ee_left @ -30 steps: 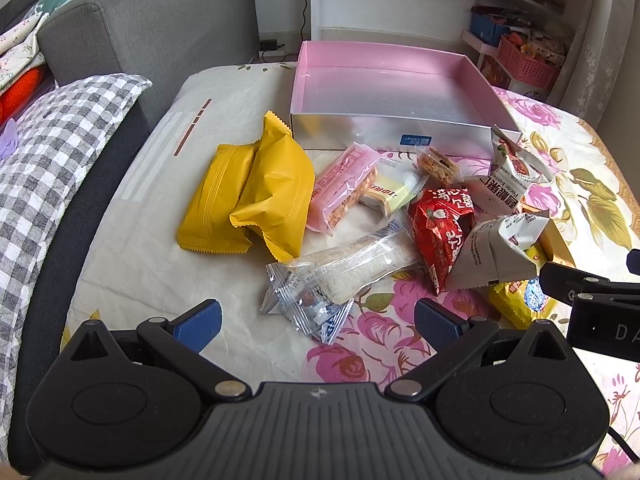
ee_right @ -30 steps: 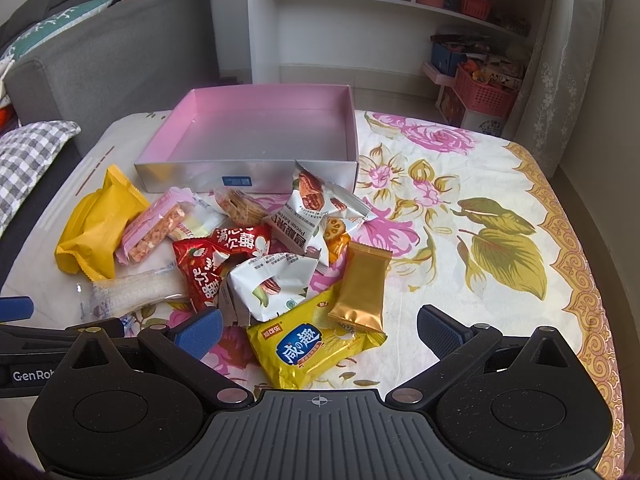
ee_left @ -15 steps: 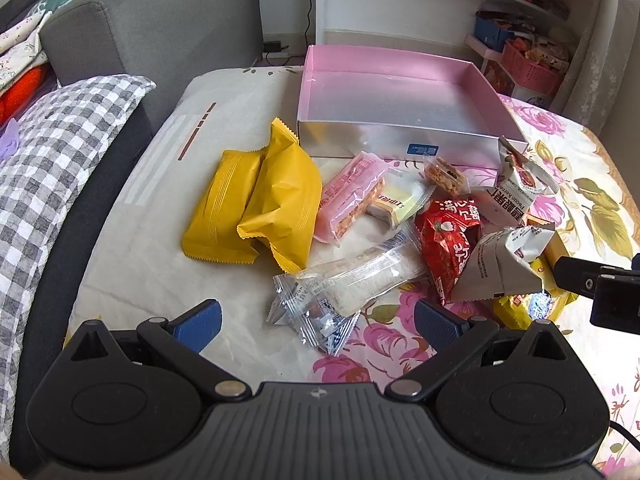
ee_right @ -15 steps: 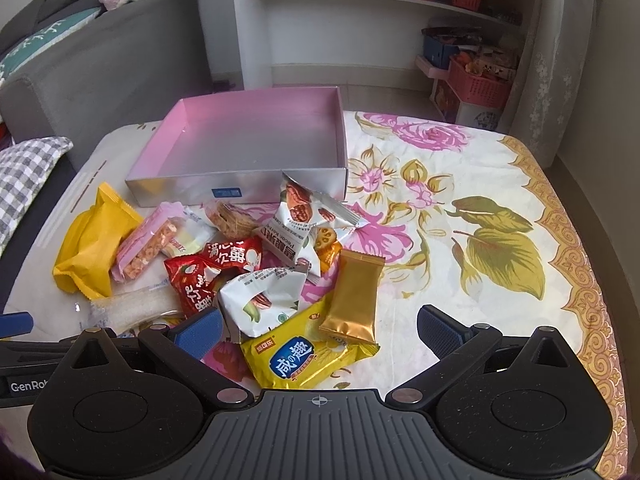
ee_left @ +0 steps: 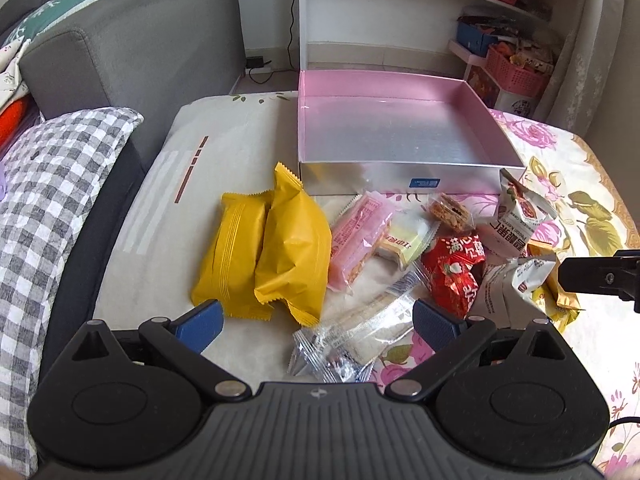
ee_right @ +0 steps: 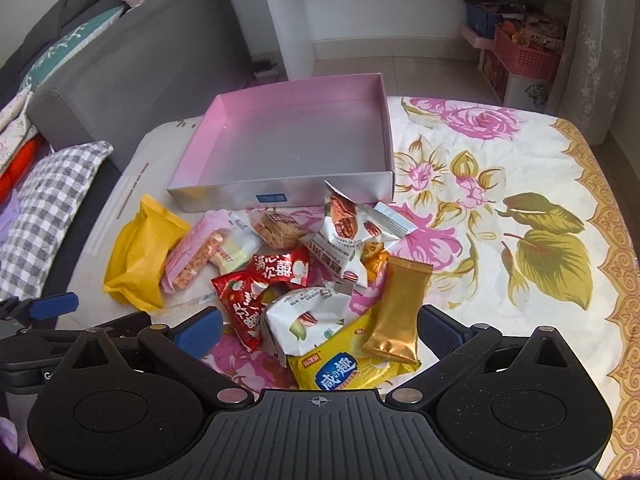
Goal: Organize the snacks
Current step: 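Grasp the yellow pillow pack with the left gripper while the right grasps the white pecan bag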
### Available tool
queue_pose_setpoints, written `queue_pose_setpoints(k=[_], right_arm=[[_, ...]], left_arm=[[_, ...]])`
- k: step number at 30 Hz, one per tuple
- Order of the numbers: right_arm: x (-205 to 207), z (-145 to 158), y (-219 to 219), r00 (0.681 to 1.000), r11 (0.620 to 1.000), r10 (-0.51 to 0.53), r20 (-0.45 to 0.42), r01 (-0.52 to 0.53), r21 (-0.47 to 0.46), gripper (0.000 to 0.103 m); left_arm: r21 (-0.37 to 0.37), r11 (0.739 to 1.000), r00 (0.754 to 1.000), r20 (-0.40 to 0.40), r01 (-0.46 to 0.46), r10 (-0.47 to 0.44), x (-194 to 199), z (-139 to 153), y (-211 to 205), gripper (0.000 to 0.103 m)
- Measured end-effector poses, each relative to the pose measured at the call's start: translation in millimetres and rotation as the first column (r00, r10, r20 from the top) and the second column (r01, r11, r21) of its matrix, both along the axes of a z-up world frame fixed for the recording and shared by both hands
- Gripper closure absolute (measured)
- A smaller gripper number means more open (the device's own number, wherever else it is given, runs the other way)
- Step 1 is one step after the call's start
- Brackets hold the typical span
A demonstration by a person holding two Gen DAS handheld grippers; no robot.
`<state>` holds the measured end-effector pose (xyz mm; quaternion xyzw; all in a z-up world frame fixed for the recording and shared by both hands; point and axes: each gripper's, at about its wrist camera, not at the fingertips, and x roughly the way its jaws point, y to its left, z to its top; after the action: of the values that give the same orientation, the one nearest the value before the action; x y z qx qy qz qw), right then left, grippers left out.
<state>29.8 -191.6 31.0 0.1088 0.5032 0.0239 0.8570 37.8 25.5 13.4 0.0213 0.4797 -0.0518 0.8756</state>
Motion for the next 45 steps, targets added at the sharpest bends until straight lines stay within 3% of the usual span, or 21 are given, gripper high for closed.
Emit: queue_pose_setpoints(k=[6,8,12,13,18,20,22,27,34,40,45], right_arm=[[9,-17,-20,0.999,0.987,-0.039,0.002,0.039,0.154,0.0],[13,-23,-27,0.998,0.981,-0.059,-0.002,0.058,0.183,0.0],[24,-35,-43,0.993,0.963,-0.12,-0.006,0.117,0.243,0.001],[27,-38,-48,0.991,0.953,-0.136,-0.011,0.134,0.271,0.002],[43,-64,-64,0.975,0.88,-0.203,-0.095,0.224,0.418,0.023],[48,-71,-64,0.969,0.871,-0.216,-0.117,0.245,0.426,0.036],[52,-76,-61,0.966,0.876,-0.227,-0.125,0.259,0.407,0.043],[59,-83,-59,0.959,0.888,-0.262,-0.109,0.284,0.363,0.055],[64,-90,-60,0.961,0.873,-0.266,-0.079,0.275,0.402,0.053],[67,-98,-65,0.955,0.845,-0.286,-0.074,0.288,0.45,0.047],[70,-99,-57,0.962,0.87,-0.271,-0.043,0.264,0.417,0.047]], left_arm=[[-0.095,0.995,0.999,0.022,-0.021,0.023,20,-6,23,0.005],[-0.133,0.991,1.0,0.006,-0.028,0.029,27,-13,31,0.016],[-0.223,0.974,0.999,-0.022,-0.03,0.025,43,-22,44,0.022],[-0.239,0.971,0.999,-0.03,-0.029,0.023,46,-25,45,0.029],[-0.328,0.944,0.998,-0.065,-0.04,0.019,58,-34,54,0.05],[-0.344,0.938,0.998,-0.055,-0.034,0.016,59,-32,58,0.06],[-0.35,0.937,0.999,-0.052,-0.026,0.008,62,-32,59,0.065],[-0.34,0.94,0.997,-0.073,-0.017,-0.008,69,-40,56,0.065],[-0.331,0.943,0.992,-0.127,-0.022,-0.022,76,-51,49,0.058],[-0.351,0.934,0.988,-0.154,-0.063,0.009,76,-54,53,0.061],[-0.341,0.936,0.988,-0.149,-0.085,0.036,74,-50,55,0.064]])
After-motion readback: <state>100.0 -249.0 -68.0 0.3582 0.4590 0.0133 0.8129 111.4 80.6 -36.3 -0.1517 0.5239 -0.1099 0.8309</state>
